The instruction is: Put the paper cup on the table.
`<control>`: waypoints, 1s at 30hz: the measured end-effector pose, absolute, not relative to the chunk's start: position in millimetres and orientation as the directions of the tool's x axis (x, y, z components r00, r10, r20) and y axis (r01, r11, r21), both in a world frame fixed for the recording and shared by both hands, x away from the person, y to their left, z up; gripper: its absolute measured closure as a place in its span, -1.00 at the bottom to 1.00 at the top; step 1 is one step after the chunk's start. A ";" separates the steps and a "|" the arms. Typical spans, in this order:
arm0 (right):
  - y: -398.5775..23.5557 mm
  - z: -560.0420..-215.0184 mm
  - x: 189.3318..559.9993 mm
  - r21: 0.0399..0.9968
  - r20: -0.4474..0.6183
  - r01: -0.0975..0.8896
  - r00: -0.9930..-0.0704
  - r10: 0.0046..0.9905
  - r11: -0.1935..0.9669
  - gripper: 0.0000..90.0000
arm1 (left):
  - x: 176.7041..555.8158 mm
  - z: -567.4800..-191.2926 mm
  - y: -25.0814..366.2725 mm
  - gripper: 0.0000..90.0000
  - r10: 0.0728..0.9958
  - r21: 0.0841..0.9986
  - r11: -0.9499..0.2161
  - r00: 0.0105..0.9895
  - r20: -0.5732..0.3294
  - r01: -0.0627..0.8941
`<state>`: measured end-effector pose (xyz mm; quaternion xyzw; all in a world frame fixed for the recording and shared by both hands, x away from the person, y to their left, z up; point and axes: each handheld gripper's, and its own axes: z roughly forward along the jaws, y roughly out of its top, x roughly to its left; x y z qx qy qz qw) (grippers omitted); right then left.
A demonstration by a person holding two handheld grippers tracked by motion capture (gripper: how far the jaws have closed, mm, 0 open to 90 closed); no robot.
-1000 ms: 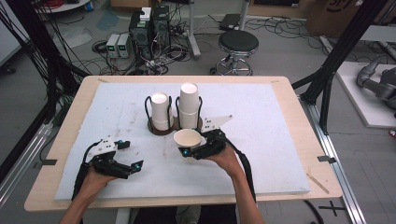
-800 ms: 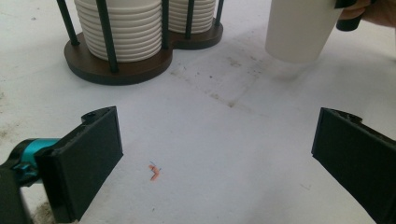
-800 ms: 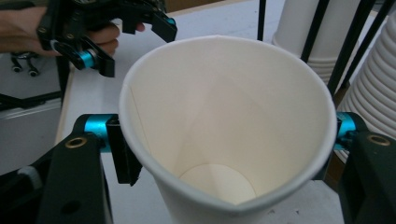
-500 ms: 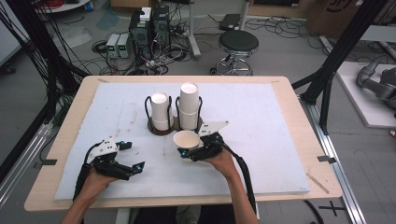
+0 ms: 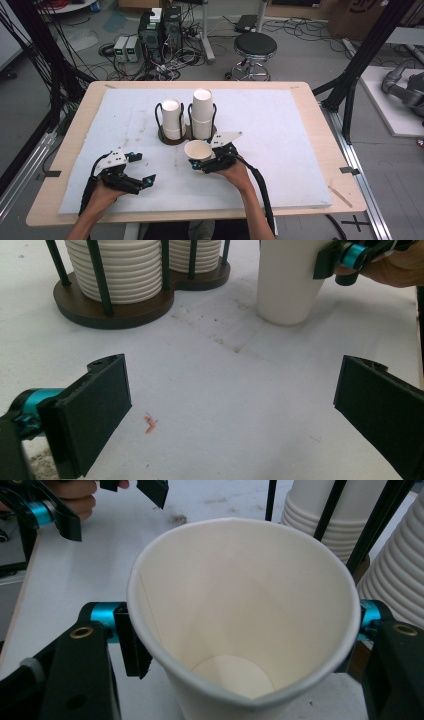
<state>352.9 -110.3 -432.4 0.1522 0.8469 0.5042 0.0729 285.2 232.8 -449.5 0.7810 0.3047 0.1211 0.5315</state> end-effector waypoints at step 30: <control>-119.8 -436.9 348.7 0.863 0.025 0.200 -0.934 0.356 0.465 -0.48 | 285.9 -450.8 233.1 -0.96 0.602 0.901 -0.255 0.787 -0.135 0.350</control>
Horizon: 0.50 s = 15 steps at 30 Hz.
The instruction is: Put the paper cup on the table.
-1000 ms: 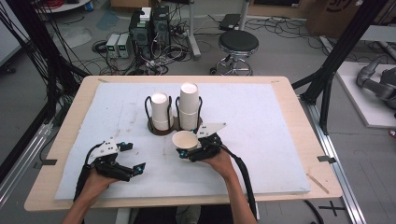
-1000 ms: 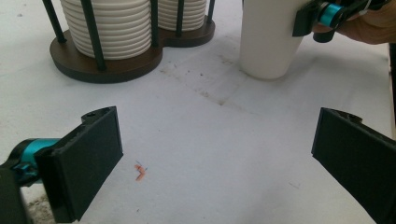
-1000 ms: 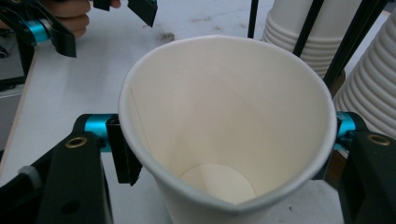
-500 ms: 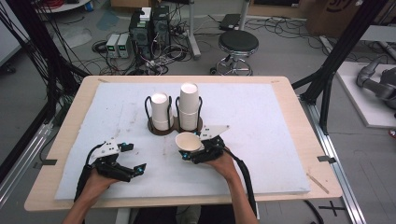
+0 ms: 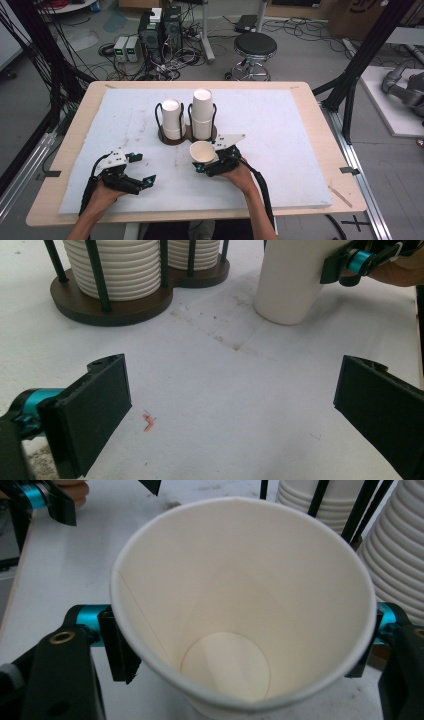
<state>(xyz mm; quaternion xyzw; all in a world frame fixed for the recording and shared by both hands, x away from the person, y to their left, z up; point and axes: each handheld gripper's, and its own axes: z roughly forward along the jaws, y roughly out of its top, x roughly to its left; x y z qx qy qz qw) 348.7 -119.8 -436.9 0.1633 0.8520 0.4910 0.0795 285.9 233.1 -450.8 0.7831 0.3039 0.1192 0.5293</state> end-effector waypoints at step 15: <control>-121.3 -442.1 346.7 0.819 0.014 0.218 -0.932 0.361 0.531 -0.53 | 286.5 -451.1 233.4 -0.96 0.602 0.902 -0.250 0.786 -0.140 0.352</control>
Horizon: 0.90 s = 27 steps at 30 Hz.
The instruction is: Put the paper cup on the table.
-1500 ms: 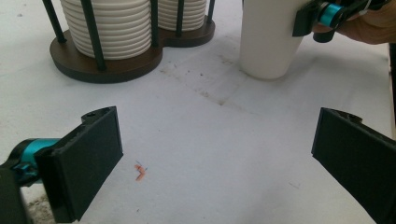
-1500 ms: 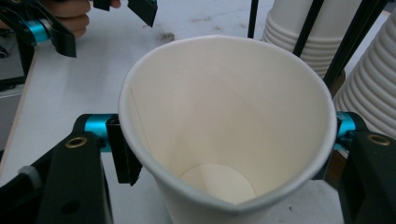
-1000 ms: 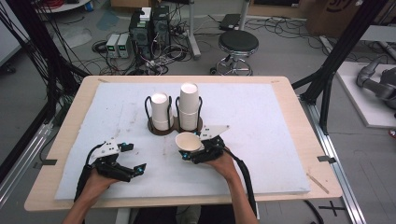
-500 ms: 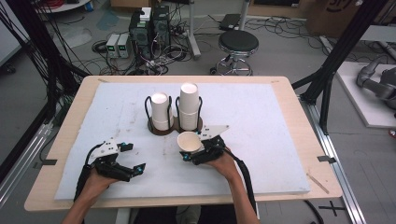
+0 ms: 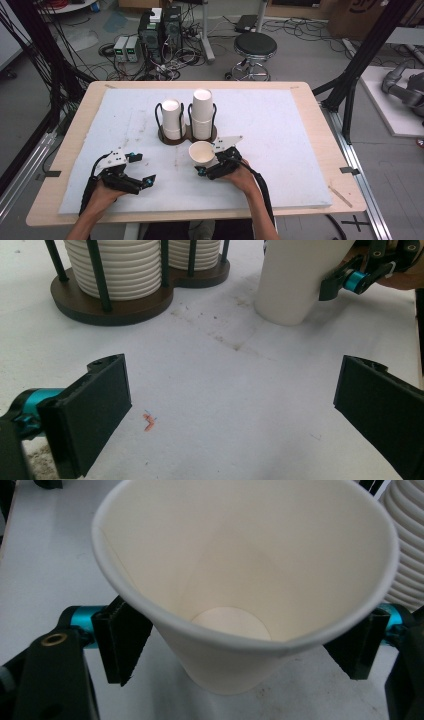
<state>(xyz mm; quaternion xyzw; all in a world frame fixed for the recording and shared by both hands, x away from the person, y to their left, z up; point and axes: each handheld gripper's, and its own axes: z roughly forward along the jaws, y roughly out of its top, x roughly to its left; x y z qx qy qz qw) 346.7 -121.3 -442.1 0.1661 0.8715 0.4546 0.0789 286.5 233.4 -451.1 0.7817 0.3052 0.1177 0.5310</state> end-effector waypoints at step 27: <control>-156.7 -439.9 335.3 0.800 0.009 0.245 -0.917 0.398 0.548 -0.54 | 286.7 -451.6 234.7 -0.96 0.610 0.903 -0.233 0.777 -0.154 0.361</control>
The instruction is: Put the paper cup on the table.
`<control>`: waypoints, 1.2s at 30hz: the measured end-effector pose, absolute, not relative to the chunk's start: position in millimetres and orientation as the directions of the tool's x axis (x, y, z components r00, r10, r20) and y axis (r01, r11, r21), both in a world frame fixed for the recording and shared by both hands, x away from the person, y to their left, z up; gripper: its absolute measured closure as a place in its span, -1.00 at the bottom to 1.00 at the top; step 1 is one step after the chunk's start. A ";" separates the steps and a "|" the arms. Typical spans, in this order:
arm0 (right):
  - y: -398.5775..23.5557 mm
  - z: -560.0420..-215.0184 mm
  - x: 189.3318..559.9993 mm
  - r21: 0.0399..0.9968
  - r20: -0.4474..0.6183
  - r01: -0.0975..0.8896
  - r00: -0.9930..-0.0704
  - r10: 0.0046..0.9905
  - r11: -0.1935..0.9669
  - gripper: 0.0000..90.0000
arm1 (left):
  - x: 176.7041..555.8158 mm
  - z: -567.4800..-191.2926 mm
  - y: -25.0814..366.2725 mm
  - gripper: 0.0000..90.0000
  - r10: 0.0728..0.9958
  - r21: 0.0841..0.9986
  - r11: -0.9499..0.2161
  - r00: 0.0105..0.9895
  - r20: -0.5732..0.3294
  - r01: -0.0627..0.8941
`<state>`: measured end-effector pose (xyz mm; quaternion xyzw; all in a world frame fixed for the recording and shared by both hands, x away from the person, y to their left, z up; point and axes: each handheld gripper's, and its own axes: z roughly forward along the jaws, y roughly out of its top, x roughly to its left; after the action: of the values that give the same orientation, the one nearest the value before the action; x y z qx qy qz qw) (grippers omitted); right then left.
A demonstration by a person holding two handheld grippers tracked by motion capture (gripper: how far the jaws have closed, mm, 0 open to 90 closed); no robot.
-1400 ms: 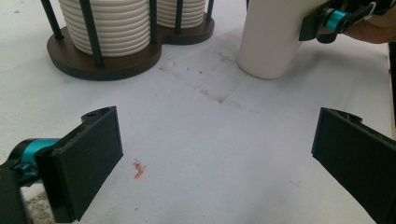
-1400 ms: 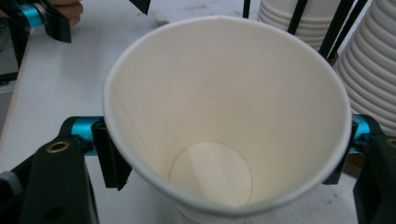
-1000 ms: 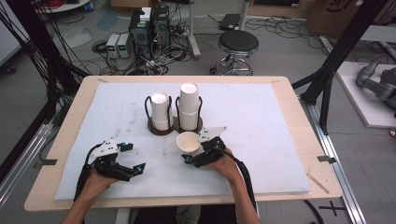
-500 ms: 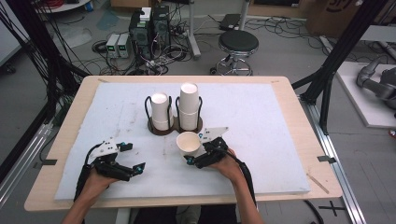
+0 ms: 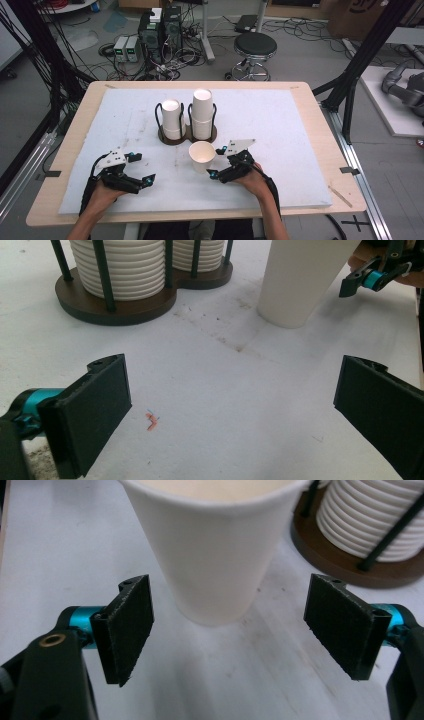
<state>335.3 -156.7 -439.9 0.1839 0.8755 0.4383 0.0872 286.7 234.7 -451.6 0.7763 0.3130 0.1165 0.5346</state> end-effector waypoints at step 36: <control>-272.8 -439.3 299.9 0.882 0.025 0.365 -0.671 0.741 0.300 -0.54 | 282.6 -450.9 248.2 -0.96 0.698 0.928 -0.171 0.706 -0.123 0.331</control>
<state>299.9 -272.8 -439.3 0.3539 0.7813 0.4742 0.1986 282.6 248.2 -450.9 0.7462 0.3445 0.1688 0.5441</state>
